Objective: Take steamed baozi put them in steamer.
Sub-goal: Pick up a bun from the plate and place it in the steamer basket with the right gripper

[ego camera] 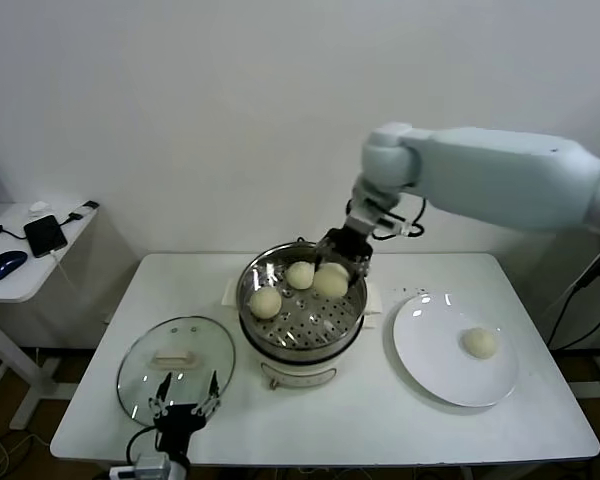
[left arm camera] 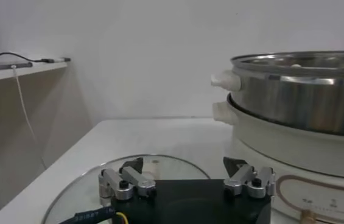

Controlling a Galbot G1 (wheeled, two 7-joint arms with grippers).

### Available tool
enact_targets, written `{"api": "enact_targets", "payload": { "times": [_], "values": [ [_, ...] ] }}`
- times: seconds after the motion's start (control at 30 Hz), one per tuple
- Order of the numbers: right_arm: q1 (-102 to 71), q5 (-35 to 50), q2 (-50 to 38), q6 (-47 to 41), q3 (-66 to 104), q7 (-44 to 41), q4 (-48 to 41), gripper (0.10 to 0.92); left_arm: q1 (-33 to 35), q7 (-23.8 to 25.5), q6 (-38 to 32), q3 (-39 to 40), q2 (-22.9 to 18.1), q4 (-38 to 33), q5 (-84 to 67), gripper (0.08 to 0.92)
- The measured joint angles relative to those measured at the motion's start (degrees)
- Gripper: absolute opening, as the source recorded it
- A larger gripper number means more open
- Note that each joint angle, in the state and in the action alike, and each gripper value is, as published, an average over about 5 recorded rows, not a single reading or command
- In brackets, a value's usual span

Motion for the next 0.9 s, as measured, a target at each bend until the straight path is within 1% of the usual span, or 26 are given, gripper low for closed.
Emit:
{"api": "enact_targets", "payload": {
  "times": [0.33, 0.5, 0.7, 0.77, 0.9],
  "values": [
    [-7.9, -7.4, 6.8, 4.3, 0.7, 2.6, -3.5, 0.679, 0.0, -0.1, -0.1, 0.0, 0.0, 0.6, -0.1, 0.823],
    [-10.6, -9.5, 8.9, 5.6, 1.3, 3.5, -6.2, 0.686, 0.0, -0.2, -0.2, 0.0, 0.1, 0.6, -0.3, 0.823],
    [-11.7, -9.9, 9.9, 6.8, 1.3, 3.6, -8.1, 0.8, 0.1, -0.2, -0.2, 0.0, 0.3, 0.6, -0.5, 0.823],
    [-11.4, -9.4, 9.9, 7.2, 1.1, 3.3, -8.4, 0.817, 0.1, -0.2, -0.2, 0.0, 0.3, 0.5, -0.6, 0.823],
    [-9.6, -7.7, 9.3, 8.0, 0.6, 2.4, -9.1, 0.822, 0.3, -0.2, -0.2, 0.1, 0.3, 0.2, -0.5, 0.823]
  ]
}}
